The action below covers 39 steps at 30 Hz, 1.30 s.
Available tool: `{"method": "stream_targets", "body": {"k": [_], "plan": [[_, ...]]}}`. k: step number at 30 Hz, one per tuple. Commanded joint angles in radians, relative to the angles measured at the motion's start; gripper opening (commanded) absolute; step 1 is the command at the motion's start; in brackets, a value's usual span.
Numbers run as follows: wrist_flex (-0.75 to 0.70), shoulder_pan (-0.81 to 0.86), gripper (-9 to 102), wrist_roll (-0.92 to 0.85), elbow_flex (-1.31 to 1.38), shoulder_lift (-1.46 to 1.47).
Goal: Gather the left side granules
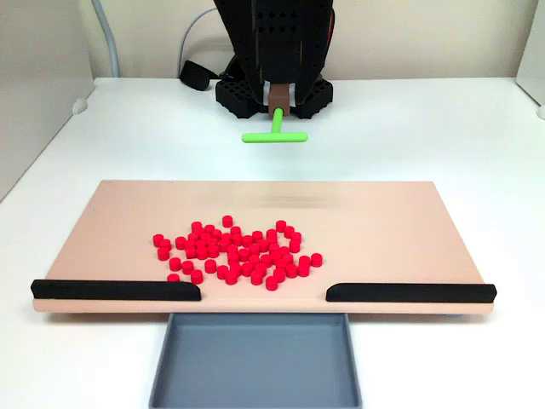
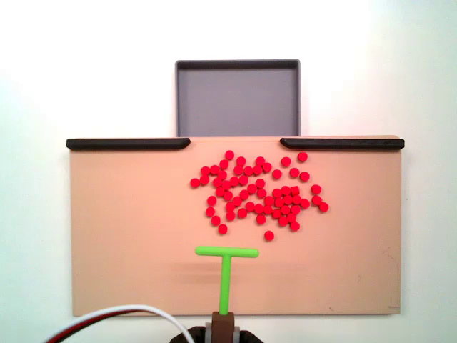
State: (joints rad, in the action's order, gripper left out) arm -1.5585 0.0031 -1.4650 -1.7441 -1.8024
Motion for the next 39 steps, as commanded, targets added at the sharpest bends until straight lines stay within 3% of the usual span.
{"method": "stream_targets", "body": {"k": [1,39], "plan": [[0.006,-0.014,0,0.003,0.008,-0.003],[0.005,-0.041,0,0.034,0.021,0.020]]}}
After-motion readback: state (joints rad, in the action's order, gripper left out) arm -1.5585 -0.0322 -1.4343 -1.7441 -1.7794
